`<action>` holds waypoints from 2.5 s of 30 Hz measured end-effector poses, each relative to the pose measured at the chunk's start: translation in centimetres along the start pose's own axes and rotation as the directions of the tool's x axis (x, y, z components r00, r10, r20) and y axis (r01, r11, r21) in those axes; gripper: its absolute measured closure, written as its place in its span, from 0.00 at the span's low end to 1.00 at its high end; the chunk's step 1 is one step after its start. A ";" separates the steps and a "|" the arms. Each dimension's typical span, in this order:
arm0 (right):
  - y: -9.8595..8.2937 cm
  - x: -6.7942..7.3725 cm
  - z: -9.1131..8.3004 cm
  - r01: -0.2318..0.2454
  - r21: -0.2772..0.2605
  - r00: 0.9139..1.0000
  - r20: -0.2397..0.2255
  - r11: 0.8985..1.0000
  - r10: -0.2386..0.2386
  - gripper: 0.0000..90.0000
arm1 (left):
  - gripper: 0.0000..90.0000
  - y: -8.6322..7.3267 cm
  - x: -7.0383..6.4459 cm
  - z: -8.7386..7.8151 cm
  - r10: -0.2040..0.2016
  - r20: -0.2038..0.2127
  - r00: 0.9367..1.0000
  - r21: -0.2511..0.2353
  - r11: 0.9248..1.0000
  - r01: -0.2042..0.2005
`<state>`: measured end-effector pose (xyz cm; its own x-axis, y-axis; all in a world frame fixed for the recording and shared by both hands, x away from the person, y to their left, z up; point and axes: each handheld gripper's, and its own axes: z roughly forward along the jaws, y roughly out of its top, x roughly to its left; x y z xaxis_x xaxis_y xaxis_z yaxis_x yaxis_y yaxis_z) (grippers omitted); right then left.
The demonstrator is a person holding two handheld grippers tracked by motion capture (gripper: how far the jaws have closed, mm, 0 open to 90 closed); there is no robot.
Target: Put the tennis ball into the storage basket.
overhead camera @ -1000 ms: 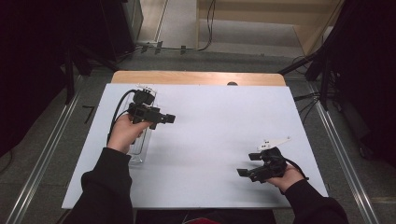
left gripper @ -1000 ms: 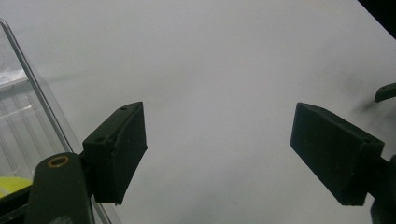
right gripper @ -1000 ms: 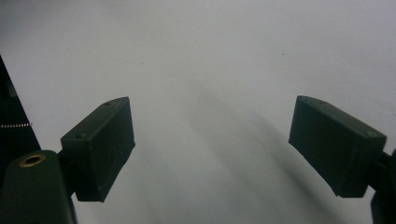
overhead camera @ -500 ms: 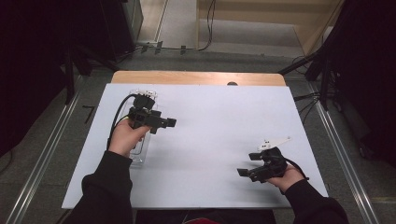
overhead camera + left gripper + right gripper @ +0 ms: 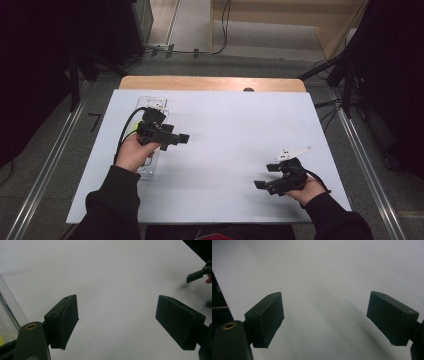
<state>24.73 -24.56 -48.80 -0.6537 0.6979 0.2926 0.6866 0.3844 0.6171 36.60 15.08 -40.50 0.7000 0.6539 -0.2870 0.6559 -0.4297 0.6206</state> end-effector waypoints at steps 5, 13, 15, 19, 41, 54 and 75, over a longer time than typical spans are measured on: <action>0.0 0.0 0.0 0.001 -0.001 1.000 -0.001 1.000 -0.001 0.14 | 0.21 -0.7 -0.5 0.1 0.035 -0.001 0.999 0.005 0.999 -0.035; 0.0 0.0 0.0 0.001 -0.002 1.000 0.000 1.000 -0.001 0.14 | 0.21 -1.8 -0.6 0.3 0.029 0.046 0.999 0.009 1.000 -0.030; 0.0 0.0 0.0 0.001 -0.002 1.000 -0.001 1.000 -0.001 0.14 | 0.21 -2.1 -0.6 0.3 0.032 0.044 0.999 0.005 0.999 -0.032; 0.0 0.0 -0.1 0.001 -0.002 1.000 0.000 1.000 -0.001 0.14 | 0.21 -2.7 -0.8 0.3 0.047 0.038 0.998 0.007 0.999 -0.047; 0.0 0.0 0.0 0.000 -0.003 1.000 0.002 1.000 0.000 0.14 | 0.21 -5.6 -1.4 -0.2 0.055 0.062 0.997 -0.004 0.999 -0.054; 0.0 0.0 0.0 0.001 -0.003 1.000 0.002 1.000 -0.001 0.14 | 0.22 -7.3 -2.1 -0.1 0.080 0.069 0.994 -0.001 0.997 -0.080; 0.0 0.0 0.0 0.002 0.001 1.000 0.004 1.000 -0.002 0.14 | 0.22 -9.9 -2.5 -0.3 0.113 0.062 0.992 -0.001 0.994 -0.114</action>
<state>24.74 -24.60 -48.81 -0.6536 0.6995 0.2890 0.6860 0.3861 0.6167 28.29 17.94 -45.72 0.7861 0.5610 -0.2594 0.5717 -0.5004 0.6502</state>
